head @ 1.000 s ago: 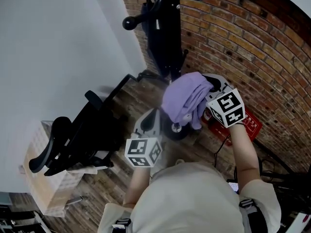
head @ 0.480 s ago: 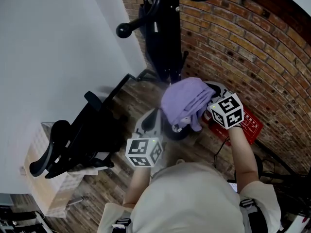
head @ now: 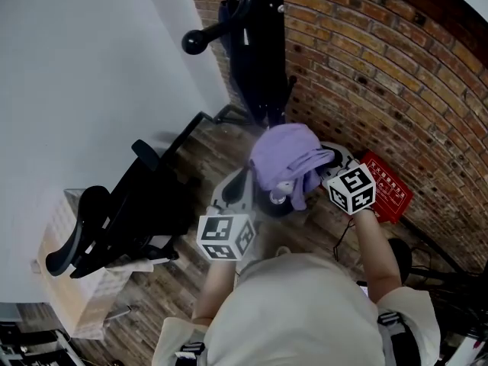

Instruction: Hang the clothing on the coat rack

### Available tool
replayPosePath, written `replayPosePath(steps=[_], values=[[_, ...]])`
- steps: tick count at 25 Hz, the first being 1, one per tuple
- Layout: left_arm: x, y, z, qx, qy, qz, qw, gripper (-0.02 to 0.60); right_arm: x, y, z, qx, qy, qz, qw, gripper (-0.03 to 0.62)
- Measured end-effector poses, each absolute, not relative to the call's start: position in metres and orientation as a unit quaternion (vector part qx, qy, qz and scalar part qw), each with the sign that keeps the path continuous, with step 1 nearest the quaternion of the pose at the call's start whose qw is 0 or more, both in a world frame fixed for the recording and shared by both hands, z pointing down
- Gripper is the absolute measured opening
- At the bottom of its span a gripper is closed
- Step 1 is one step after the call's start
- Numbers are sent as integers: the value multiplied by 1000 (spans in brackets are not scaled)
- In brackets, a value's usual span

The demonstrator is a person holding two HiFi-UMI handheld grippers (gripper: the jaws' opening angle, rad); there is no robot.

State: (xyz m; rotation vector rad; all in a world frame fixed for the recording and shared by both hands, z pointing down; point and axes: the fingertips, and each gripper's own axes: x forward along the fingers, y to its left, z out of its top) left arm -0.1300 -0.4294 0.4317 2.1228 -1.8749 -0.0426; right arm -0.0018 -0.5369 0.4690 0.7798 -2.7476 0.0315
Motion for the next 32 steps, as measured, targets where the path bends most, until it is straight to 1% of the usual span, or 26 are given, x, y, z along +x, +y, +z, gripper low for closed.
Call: replayPosePath(steps=[7, 12, 16, 18, 22, 32], values=[[-127, -421, 433, 742, -652, -14, 155, 5, 6, -516, 478, 280, -952, 37, 117, 68], [-125, -410, 434, 743, -651, -12, 157, 5, 8, -501, 476, 291, -949, 9, 119, 111], [-124, -402, 434, 744, -650, -14, 156, 5, 7, -490, 475, 299, -945, -23, 128, 164], [-123, -398, 434, 744, -650, -15, 156, 5, 9, -486, 473, 310, -942, -30, 125, 174], [-120, -388, 432, 744, -649, -18, 155, 5, 18, -479, 471, 336, -935, -10, 112, 176], [-115, -355, 428, 746, -646, -18, 158, 5, 30, -435, 483, 341, -931, 15, 133, 176]])
